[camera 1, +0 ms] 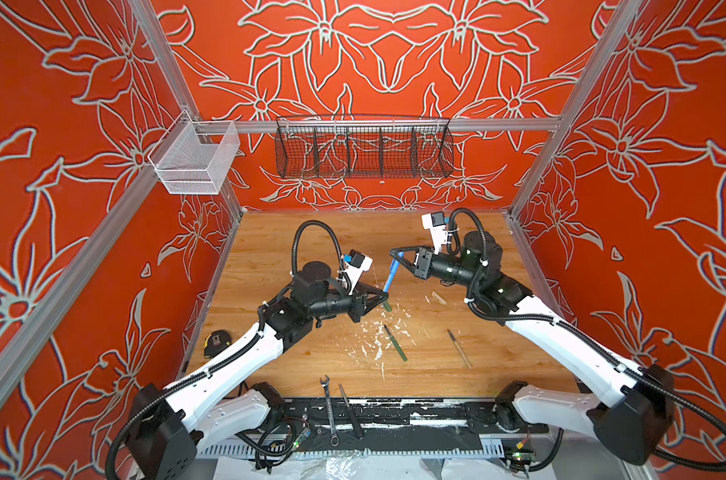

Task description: Insert the pens into the pen caps

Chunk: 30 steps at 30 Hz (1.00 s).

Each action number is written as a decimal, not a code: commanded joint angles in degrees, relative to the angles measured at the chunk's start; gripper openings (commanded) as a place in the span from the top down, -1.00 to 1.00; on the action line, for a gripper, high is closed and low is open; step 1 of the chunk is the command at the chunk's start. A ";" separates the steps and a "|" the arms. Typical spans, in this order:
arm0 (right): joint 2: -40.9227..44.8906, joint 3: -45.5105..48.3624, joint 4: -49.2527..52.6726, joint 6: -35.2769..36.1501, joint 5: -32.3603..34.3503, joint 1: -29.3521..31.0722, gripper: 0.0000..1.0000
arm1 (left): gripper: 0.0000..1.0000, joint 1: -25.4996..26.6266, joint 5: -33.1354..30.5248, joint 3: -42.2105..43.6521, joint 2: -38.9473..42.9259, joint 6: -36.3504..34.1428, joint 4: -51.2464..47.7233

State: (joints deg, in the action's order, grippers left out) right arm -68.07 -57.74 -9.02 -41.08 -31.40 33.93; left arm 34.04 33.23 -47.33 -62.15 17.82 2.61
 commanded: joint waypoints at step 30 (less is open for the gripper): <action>2.66 13.31 3.47 -8.48 -1.59 7.49 1.00 | 1.00 -7.30 -2.96 -13.95 -11.99 6.80 23.14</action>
State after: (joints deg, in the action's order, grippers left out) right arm -64.49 -48.29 -19.94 -48.10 -16.32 34.50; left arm 31.03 41.98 -55.51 -73.47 18.94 2.24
